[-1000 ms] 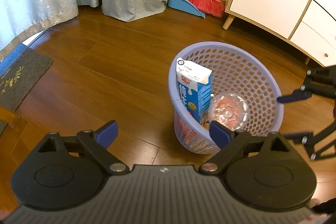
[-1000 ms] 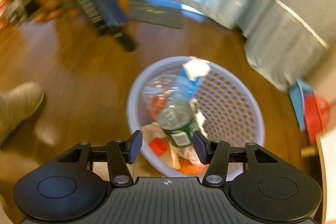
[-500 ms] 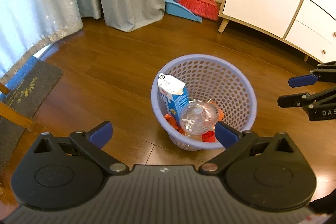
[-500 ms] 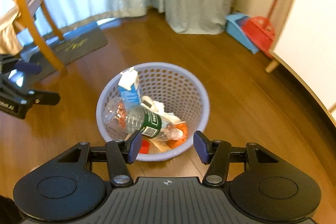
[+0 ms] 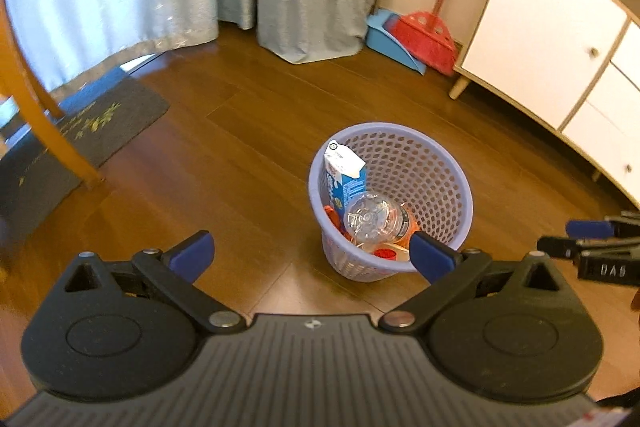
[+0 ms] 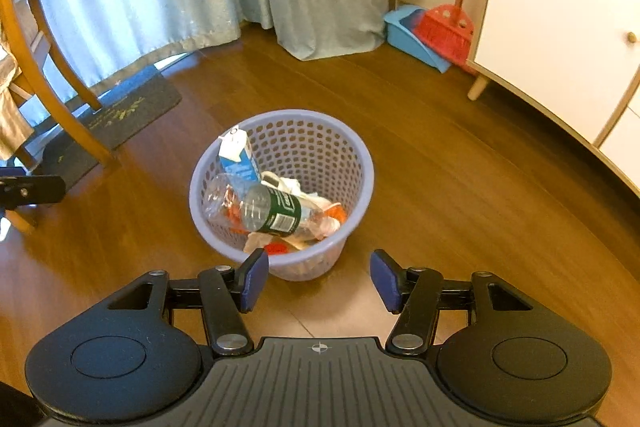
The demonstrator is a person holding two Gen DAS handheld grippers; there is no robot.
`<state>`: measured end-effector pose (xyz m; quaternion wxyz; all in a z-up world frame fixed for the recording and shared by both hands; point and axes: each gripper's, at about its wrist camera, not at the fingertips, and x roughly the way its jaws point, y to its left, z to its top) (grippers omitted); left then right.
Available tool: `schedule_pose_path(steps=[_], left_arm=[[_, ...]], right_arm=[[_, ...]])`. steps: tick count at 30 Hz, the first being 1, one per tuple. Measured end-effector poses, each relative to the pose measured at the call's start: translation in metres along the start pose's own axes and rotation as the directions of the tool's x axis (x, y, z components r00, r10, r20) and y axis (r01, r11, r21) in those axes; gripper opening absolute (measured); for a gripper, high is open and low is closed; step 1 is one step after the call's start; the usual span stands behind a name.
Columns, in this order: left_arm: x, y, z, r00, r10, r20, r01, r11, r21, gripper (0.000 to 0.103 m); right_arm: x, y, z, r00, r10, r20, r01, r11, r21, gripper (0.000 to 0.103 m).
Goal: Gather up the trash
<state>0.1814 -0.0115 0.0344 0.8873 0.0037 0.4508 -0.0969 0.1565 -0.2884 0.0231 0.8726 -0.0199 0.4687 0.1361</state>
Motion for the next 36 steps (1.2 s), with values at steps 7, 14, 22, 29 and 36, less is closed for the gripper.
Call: schedule_pose_path(steps=[7,14,22,29,36], left_arm=[[0.001,0.003,-0.017,0.999,-0.001,-0.051,0.001,1.000,-0.006,0.102],[0.016,0.001,-0.027,0.997,0.000,-0.075,0.001,1.000,0.007,0.102],[0.027,-0.003,-0.030,0.997,-0.022,-0.075,0.020,1.000,-0.022,0.102],[0.031,-0.012,-0.033,0.997,0.012,-0.071,-0.011,1.000,0.009,0.102],[0.034,-0.017,-0.036,0.997,0.007,-0.080,-0.004,0.999,0.032,0.102]], right_arm=[[-0.007,0.010,-0.005,0.999,-0.002,0.036,0.003,1.000,-0.029,0.069],[0.009,0.007,-0.004,1.000,-0.005,0.005,0.005,1.000,-0.003,0.074],[0.021,0.009,0.000,1.000,-0.009,-0.026,0.009,1.000,0.000,0.074],[0.027,0.019,-0.004,0.999,-0.017,-0.039,0.015,0.999,-0.036,0.074],[0.029,0.024,-0.004,0.999,-0.021,-0.040,0.020,0.999,-0.029,0.074]])
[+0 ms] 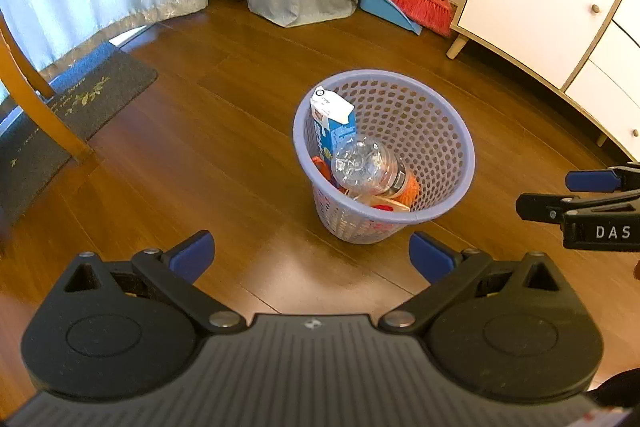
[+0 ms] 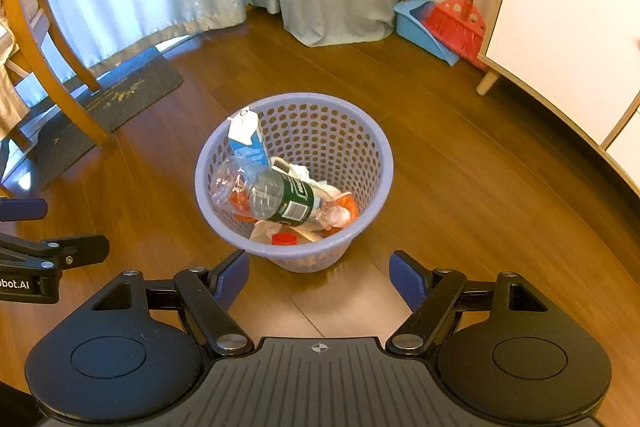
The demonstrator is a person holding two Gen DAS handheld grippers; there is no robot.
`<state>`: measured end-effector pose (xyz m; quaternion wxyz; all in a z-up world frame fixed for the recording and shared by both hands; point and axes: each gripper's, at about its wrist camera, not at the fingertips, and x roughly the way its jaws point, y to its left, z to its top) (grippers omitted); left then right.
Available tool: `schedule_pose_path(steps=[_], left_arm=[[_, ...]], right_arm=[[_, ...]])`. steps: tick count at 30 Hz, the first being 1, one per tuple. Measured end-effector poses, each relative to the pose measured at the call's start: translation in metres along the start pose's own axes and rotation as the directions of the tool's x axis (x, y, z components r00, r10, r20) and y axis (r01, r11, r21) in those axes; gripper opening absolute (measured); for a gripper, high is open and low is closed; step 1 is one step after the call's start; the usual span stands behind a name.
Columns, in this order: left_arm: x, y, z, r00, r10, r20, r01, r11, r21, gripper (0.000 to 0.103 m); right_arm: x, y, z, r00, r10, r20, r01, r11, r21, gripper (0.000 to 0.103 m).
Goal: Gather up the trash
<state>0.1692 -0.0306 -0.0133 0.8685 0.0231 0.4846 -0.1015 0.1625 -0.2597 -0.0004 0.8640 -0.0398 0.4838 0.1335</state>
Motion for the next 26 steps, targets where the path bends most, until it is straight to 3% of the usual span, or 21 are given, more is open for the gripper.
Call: schedule_pose_path(steps=[26], left_arm=[[0.0026,0.0056,-0.0022,0.999,0.018,-0.026,-0.019,0.999,-0.036,0.102]], right_arm=[[0.0082,0.0064,-0.0040,0.998,0.007,-0.060,-0.007,1.000,-0.003,0.074]])
